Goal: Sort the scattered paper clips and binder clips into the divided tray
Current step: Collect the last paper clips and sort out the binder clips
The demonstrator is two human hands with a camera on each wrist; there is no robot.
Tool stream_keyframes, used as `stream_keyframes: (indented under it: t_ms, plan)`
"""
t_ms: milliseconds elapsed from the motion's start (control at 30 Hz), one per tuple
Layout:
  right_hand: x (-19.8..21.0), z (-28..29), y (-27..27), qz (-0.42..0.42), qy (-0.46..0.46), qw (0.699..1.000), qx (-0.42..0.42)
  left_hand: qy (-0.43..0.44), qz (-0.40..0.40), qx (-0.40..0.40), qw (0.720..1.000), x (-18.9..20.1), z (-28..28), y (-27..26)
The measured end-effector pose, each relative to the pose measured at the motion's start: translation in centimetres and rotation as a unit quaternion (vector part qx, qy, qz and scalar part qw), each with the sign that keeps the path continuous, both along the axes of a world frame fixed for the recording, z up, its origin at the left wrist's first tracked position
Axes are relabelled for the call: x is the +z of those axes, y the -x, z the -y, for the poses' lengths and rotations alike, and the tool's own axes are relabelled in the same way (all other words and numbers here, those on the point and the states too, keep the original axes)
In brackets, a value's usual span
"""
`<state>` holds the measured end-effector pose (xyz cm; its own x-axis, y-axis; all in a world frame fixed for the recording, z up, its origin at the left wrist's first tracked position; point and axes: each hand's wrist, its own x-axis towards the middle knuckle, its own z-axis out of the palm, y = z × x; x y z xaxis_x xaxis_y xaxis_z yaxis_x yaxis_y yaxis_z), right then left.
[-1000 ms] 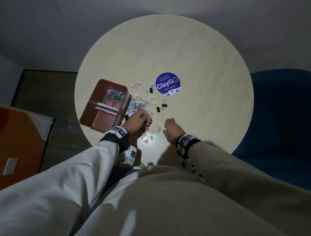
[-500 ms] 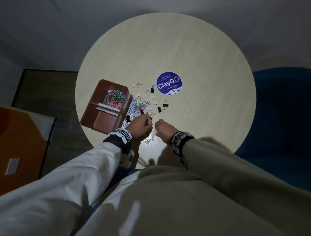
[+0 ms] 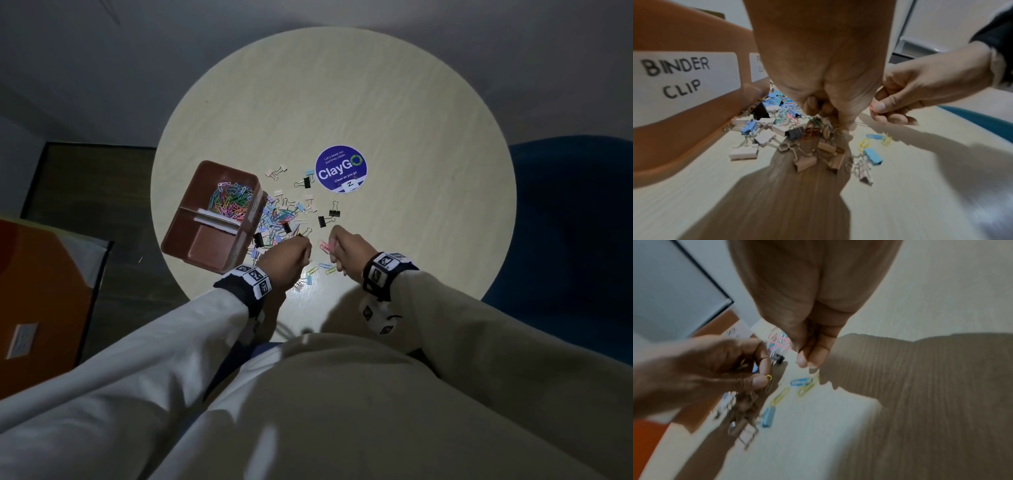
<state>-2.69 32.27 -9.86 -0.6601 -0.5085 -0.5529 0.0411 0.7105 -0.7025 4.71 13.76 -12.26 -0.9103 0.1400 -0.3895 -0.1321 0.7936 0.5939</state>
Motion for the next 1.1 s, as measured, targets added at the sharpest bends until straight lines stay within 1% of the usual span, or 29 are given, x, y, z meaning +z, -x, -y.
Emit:
stream_keyframes:
  t_ms: [33,100,133,167,233,333,400,433,467,567,600,667,700,767,833,867,967,1000,1033,1067,1100]
  plan:
    - [0.2,-0.3,0.1,0.017,0.024,0.999,-0.033,-0.034,0.011,0.033,0.999,0.4,0.1,0.1]
    - [0.6,-0.8,0.3,0.036,0.067,0.996,-0.056,-0.091,0.029,0.091,0.991,1.5,0.4,0.4]
    - [0.4,-1.0,0.3,0.044,0.076,0.994,-0.064,-0.130,0.043,0.125,0.983,1.8,0.6,0.4]
    - [0.3,-1.1,0.3,0.078,0.091,0.989,-0.091,-0.167,0.058,0.156,0.972,2.2,0.7,0.5]
    - [-0.1,-1.3,0.4,0.134,0.113,0.975,-0.138,-0.214,0.081,0.203,0.952,2.7,0.9,0.7]
    - [-0.3,-1.7,0.7,0.175,0.118,0.958,-0.194,-0.284,0.120,0.271,0.912,3.4,0.2,0.8]
    - [-0.2,-2.0,0.6,0.194,0.121,0.950,-0.213,-0.312,0.140,0.299,0.891,4.0,-0.4,0.8]
    - [-0.1,-2.1,0.6,0.191,0.126,0.950,-0.210,-0.312,0.148,0.303,0.888,4.1,-0.7,0.8]
    - [-0.4,-2.1,0.5,0.175,0.124,0.956,-0.202,-0.301,0.151,0.300,0.892,3.8,-0.9,0.8]
    - [-1.0,-2.1,0.0,0.143,0.099,0.969,-0.175,-0.216,0.120,0.257,0.934,2.1,-1.0,0.8]
    - [-1.2,-2.1,-0.1,0.142,0.098,0.971,-0.167,-0.177,0.109,0.232,0.950,1.6,-1.1,0.8]
    - [-1.4,-2.2,-0.2,0.141,0.093,0.973,-0.159,-0.079,0.089,0.152,0.981,0.9,-1.6,0.8]
    - [-1.5,-2.3,-0.3,0.143,0.090,0.972,-0.163,-0.025,0.080,0.108,0.991,0.7,-1.9,0.8]
    - [-1.6,-2.4,-0.3,0.143,0.086,0.970,-0.176,0.076,0.064,0.033,0.995,0.3,-2.4,0.9]
    - [-1.4,-2.2,-0.1,0.139,0.066,0.972,-0.180,0.144,0.058,-0.009,0.988,-0.3,-2.8,0.8]
    - [-1.6,-2.2,0.0,0.145,0.055,0.970,-0.186,0.163,0.054,-0.025,0.985,-0.5,-3.1,0.8]
    - [-1.4,-2.0,0.1,0.203,0.055,0.948,-0.240,0.183,0.043,-0.063,0.980,-0.5,-3.6,0.7]
    - [-1.7,-2.1,0.1,0.193,0.056,0.949,-0.241,0.189,0.041,-0.075,0.978,-0.5,-3.6,0.7]
    - [-1.7,-2.2,0.0,0.163,0.047,0.960,-0.222,0.196,0.035,-0.084,0.976,-0.4,-3.6,0.7]
    - [-1.8,-2.5,0.0,0.116,0.035,0.976,-0.180,0.201,0.031,-0.091,0.975,-0.4,-3.6,0.7]
    - [-1.7,-2.8,0.0,0.062,0.010,0.991,-0.121,0.201,0.025,-0.091,0.975,-0.2,-3.6,0.6]
